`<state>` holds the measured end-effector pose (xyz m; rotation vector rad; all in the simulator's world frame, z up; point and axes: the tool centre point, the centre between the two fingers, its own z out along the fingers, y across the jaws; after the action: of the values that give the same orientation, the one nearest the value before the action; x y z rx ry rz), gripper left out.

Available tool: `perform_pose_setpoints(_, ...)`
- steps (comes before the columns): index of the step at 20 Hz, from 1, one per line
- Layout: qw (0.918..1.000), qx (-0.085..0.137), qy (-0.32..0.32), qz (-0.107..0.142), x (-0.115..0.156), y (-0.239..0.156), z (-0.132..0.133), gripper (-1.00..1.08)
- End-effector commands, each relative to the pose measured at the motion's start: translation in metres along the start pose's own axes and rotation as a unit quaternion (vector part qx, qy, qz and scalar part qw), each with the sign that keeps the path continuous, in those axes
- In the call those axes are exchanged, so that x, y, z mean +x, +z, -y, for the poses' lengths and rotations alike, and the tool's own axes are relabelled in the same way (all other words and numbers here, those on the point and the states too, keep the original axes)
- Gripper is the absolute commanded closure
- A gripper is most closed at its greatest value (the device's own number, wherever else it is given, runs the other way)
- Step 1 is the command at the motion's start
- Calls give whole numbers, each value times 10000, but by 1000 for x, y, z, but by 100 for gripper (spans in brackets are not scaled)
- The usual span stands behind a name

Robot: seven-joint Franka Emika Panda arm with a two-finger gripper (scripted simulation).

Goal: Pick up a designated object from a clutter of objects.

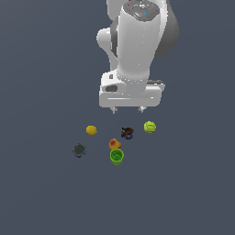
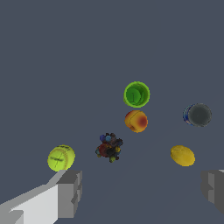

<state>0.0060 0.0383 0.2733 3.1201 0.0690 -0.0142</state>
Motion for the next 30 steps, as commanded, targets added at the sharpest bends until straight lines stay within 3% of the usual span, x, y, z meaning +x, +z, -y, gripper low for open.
perform_pose_setpoints(1,9999,9,113,-1,-1,16,2,-92)
perform_pose_setpoints(17,9930,87,1181,-26,-35,152,22,-92)
perform_pose_setpoints(30,9877,108,1558,-31,-57,193,27,-92)
